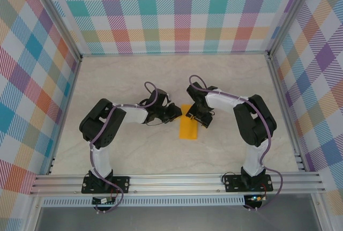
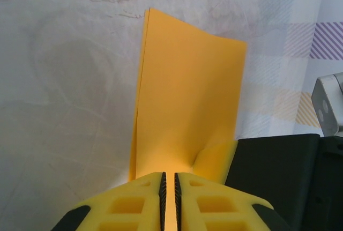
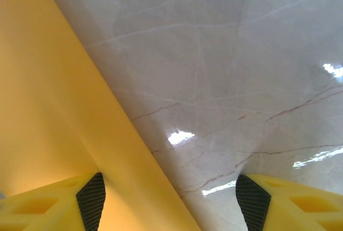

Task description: Fold a paper plane with a square sheet of paper (pick it up from the middle)

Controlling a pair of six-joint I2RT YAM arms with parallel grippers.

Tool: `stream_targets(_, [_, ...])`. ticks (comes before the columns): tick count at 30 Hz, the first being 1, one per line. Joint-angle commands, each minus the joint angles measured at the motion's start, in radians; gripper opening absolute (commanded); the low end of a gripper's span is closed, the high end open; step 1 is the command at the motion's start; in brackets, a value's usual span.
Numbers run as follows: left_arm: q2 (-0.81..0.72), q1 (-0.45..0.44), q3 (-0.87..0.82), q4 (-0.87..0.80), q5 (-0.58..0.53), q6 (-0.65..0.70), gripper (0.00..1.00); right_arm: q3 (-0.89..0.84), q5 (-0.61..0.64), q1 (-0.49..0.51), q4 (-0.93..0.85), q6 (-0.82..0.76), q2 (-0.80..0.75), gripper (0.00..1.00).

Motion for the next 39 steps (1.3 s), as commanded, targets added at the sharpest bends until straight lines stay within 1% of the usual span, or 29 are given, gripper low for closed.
stream_targets(1, [0.025, -0.026, 0.037, 0.006, 0.052, 0.005, 0.13, -0.062, -0.029, -0.002, 0.032, 0.004, 0.092, 0.7])
stream_targets(14, [0.069, -0.031, 0.064, -0.118, -0.004, 0.03, 0.1, -0.06, -0.029, -0.001, 0.03, 0.003, 0.093, 0.7])
stream_targets(20, [0.074, -0.031, 0.078, -0.202, -0.044, 0.052, 0.09, -0.059, -0.028, -0.002, 0.031, -0.005, 0.076, 0.7])
stream_targets(22, [0.072, -0.031, 0.077, -0.228, -0.056, 0.061, 0.08, -0.059, -0.036, -0.003, 0.051, -0.034, 0.038, 0.7])
stream_targets(26, [0.079, -0.031, 0.083, -0.284, -0.076, 0.085, 0.08, -0.074, -0.041, -0.013, 0.103, -0.1, -0.104, 0.71])
stream_targets(32, [0.115, -0.032, 0.115, -0.364, -0.091, 0.115, 0.07, -0.103, -0.051, -0.04, 0.12, -0.186, -0.275, 0.72])
stream_targets(34, [0.125, -0.033, 0.121, -0.381, -0.094, 0.123, 0.07, -0.139, -0.103, -0.047, 0.184, -0.224, -0.317, 0.69])
stream_targets(35, [0.131, -0.034, 0.123, -0.389, -0.097, 0.124, 0.07, -0.154, -0.13, -0.048, 0.207, -0.24, -0.333, 0.65])
stream_targets(37, [0.14, -0.035, 0.13, -0.403, -0.101, 0.127, 0.07, -0.167, -0.19, -0.048, 0.251, -0.272, -0.341, 0.57])
stream_targets(39, [0.149, -0.035, 0.132, -0.404, -0.098, 0.125, 0.07, -0.174, -0.257, -0.048, 0.293, -0.288, -0.328, 0.45])
